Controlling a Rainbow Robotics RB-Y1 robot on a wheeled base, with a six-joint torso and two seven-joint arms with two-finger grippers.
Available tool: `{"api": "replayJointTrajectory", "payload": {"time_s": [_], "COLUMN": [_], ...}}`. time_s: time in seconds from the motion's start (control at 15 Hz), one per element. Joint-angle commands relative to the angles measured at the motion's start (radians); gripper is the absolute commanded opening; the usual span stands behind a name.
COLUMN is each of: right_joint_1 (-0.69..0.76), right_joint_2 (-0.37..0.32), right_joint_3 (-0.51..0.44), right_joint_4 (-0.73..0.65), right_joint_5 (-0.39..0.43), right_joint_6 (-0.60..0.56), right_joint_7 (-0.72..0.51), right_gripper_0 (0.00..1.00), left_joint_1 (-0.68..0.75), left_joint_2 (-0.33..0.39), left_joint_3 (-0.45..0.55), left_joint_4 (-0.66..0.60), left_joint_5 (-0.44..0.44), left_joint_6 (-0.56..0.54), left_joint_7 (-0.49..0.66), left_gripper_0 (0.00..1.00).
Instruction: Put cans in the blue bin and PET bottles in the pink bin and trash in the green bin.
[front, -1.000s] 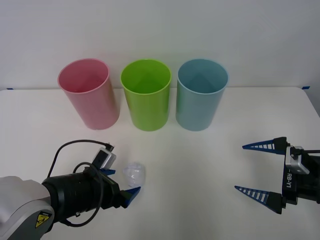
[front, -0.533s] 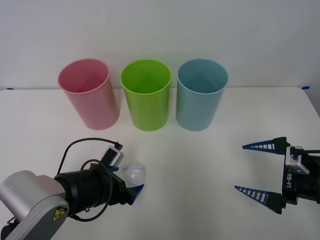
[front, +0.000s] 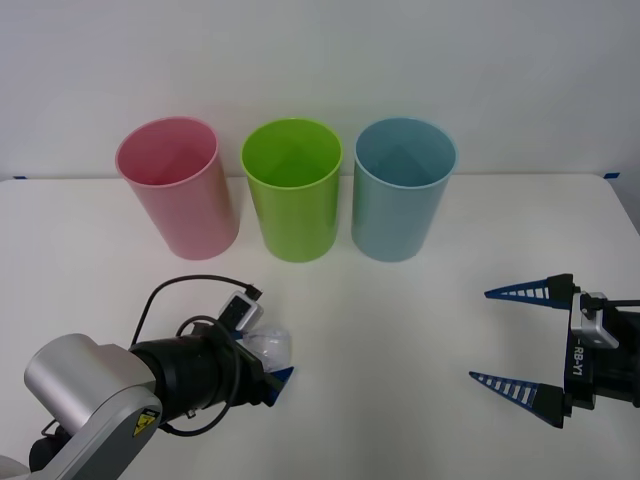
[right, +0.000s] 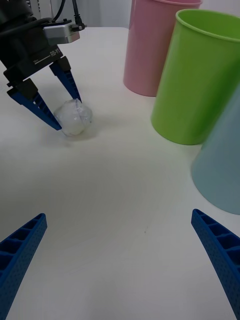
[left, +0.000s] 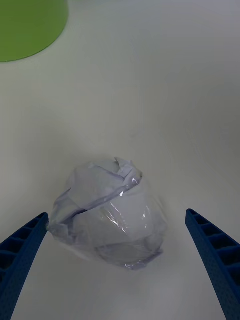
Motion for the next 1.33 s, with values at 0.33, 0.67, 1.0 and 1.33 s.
{"api": "replayJointTrajectory", "payload": {"time_s": [0.33, 0.67, 1.0, 1.33], "right_joint_1": [0.000, 0.000, 0.000, 0.000], "right_joint_2": [0.000, 0.000, 0.000, 0.000], "right_joint_3": [0.000, 0.000, 0.000, 0.000], "right_joint_4": [0.000, 0.000, 0.000, 0.000], "right_joint_5": [0.000, 0.000, 0.000, 0.000], "right_joint_6": [0.000, 0.000, 0.000, 0.000], "right_joint_7": [0.000, 0.000, 0.000, 0.000], "right_gripper_0": [1.00, 1.00, 1.00, 1.00], "left_joint_1": [-0.007, -0.010, -0.022, -0.024], "left_joint_2": [-0.001, -0.029, -0.063, -0.079], "left_joint_3": [-0.012, -0.013, -0.013, -0.013], "left_joint_4": [0.014, 0.042, 0.080, 0.091], "left_joint_5": [-0.015, -0.032, -0.052, -0.064], "left_joint_6": [0.000, 0.000, 0.003, 0.003], "left_joint_7": [0.000, 0.000, -0.001, 0.000], "left_gripper_0": [0.91, 0.90, 0.89, 0.87]}}
